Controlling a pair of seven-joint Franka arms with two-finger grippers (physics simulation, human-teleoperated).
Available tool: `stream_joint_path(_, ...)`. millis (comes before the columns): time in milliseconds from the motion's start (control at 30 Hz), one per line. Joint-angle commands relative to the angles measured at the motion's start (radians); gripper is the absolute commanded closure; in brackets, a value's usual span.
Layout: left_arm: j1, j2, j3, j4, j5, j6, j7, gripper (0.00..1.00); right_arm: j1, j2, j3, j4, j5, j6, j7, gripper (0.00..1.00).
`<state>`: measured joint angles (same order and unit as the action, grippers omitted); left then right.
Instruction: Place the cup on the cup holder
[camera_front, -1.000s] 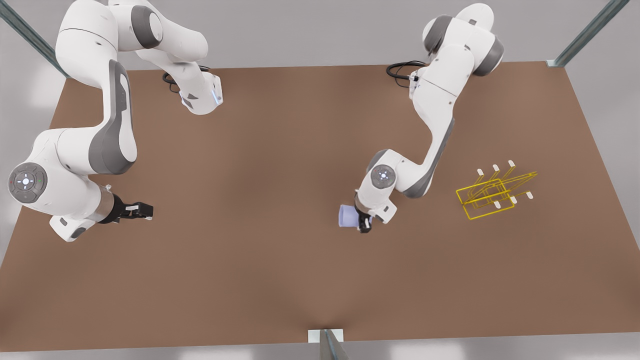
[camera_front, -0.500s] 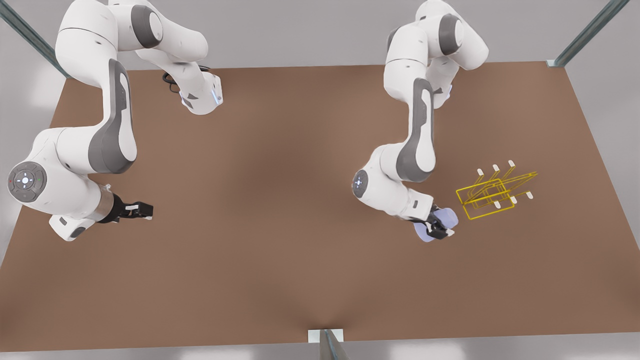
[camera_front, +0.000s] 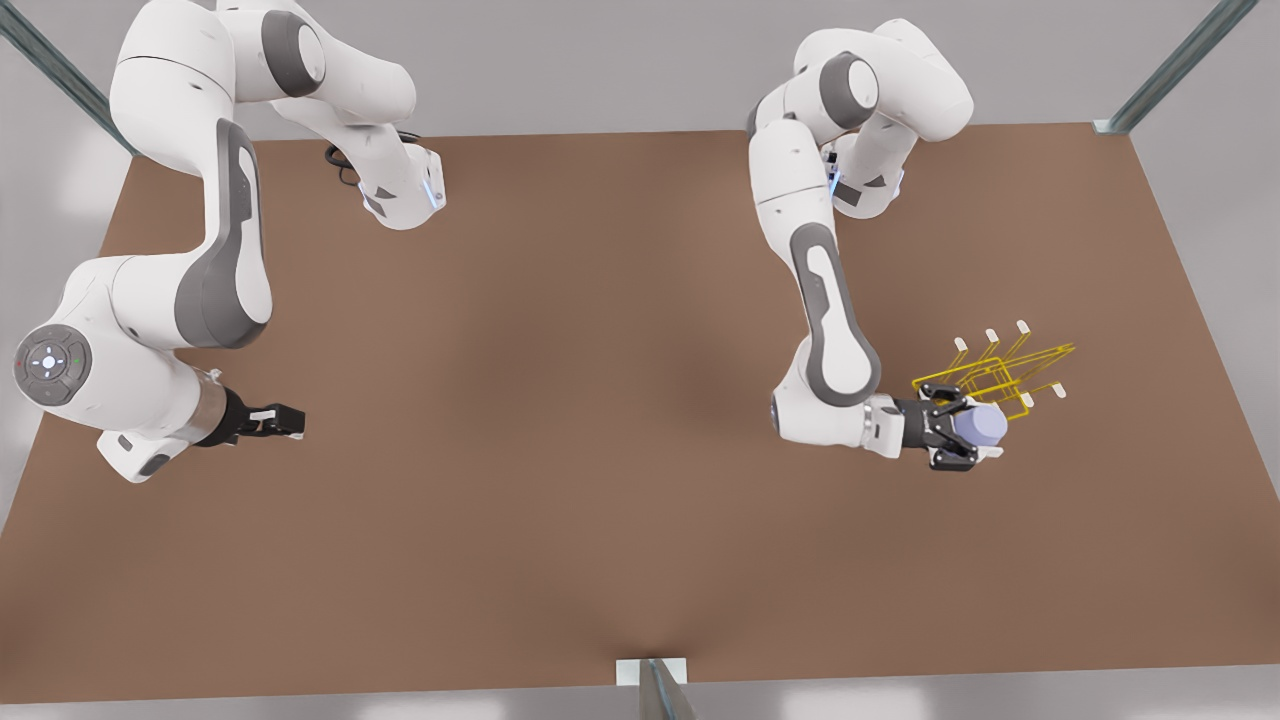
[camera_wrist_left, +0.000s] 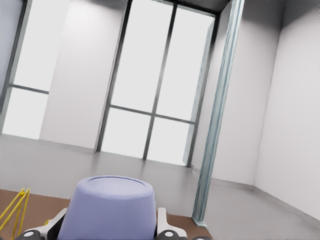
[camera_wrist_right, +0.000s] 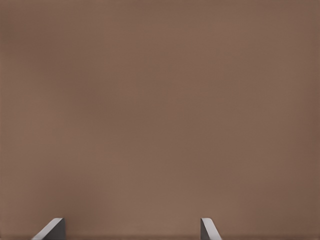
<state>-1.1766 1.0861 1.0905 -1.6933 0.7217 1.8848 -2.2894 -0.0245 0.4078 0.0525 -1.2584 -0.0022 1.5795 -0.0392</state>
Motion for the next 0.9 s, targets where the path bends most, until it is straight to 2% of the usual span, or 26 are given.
stream_joint_path(0,0.043,0.000,0.003,0.003,0.105,0.043,0.004,0.23,0.000,0.000,0.000,0.000,0.001,-0.001,-0.002,0.00)
stream_joint_path(67,0.113,0.000,-0.001,0.012,0.183,0.088,-0.005,0.23,0.000,0.000,0.000,0.000,0.001,-0.001,-0.002,0.00)
stream_joint_path(200,0.040,-0.014,0.000,-0.164,0.174,0.086,-0.010,0.23,0.000,0.000,0.000,-0.001,0.001,-0.001,-0.002,0.00)
stream_joint_path(467,0.055,-0.035,0.022,-0.212,0.196,0.082,-0.009,0.23,-0.008,0.002,0.000,-0.001,0.002,0.001,-0.007,0.00)
stream_joint_path(567,0.031,-0.063,0.002,-0.290,0.194,0.074,-0.028,0.22,-0.011,0.002,0.000,-0.003,0.002,0.001,-0.010,0.00)
stream_joint_path(867,0.029,-0.106,-0.050,-0.286,0.183,0.068,-0.059,0.22,-0.014,0.002,0.000,-0.006,0.014,-0.001,-0.011,0.00)
